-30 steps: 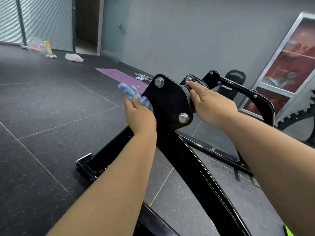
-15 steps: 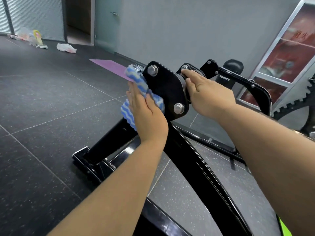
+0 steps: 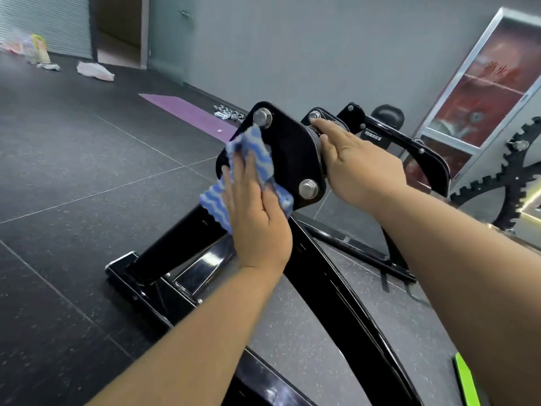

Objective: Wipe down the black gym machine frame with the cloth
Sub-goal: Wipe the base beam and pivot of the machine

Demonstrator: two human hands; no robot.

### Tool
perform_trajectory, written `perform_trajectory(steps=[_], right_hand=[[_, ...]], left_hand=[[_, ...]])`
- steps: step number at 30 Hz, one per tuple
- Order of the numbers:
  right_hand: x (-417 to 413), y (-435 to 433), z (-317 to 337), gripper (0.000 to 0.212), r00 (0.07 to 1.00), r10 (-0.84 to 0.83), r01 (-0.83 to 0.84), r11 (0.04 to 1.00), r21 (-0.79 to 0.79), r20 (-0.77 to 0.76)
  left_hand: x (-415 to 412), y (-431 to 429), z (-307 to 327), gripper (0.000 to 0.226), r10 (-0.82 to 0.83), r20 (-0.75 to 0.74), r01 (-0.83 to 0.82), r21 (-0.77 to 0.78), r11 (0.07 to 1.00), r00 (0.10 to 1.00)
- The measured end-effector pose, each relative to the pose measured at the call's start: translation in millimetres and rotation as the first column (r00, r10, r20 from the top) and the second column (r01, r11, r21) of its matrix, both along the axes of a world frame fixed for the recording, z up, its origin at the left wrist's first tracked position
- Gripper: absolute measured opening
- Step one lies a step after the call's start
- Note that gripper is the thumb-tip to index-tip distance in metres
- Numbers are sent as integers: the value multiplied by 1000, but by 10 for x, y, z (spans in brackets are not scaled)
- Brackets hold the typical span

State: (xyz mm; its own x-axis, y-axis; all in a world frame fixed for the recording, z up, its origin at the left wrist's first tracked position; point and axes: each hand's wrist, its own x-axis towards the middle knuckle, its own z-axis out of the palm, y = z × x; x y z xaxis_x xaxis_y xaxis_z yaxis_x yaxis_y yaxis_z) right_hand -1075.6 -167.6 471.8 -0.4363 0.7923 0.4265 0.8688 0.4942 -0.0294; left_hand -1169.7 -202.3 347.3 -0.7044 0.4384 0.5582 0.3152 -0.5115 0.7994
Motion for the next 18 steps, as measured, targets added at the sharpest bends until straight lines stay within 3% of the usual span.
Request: perform_trajectory(steps=[2,8,10,11,13,15,16,18], right_hand=[[-8,9,-8,41,1000,-8,8,1000,15,-2],[-28,-11,4,40,999,-45,45,999,-10,-4],[-24,-31,14,40,998,-56,56,998,-15,-1],[-27,-39,17,40,998,-60,60,998,-16,8],[-34,-39,36,39,998,-67,67,998,-10,19],[-34,-41,44,36,997,-82,82,996,-36,5],[-19,-14,47,34,996,-78,76,996,-56,-37],[25,13,76,34,975,-49,24,993,-117,-216]], left_hand=[[-105,50,145,53,-39,-27,40,23,999,999],[-296,-1,496,32,-198,311,143,192,971,930],[-395,-43,669,31,-170,334,92,238,967,927],[-433,-46,764,31,-138,263,69,257,964,955],[-427,-42,940,31,-48,-65,62,238,969,997],[-372,-5,956,31,91,-431,-10,186,983,898],[-367,4,918,30,146,-537,-57,179,982,831],[-424,-43,894,34,119,-614,-36,145,989,780]])
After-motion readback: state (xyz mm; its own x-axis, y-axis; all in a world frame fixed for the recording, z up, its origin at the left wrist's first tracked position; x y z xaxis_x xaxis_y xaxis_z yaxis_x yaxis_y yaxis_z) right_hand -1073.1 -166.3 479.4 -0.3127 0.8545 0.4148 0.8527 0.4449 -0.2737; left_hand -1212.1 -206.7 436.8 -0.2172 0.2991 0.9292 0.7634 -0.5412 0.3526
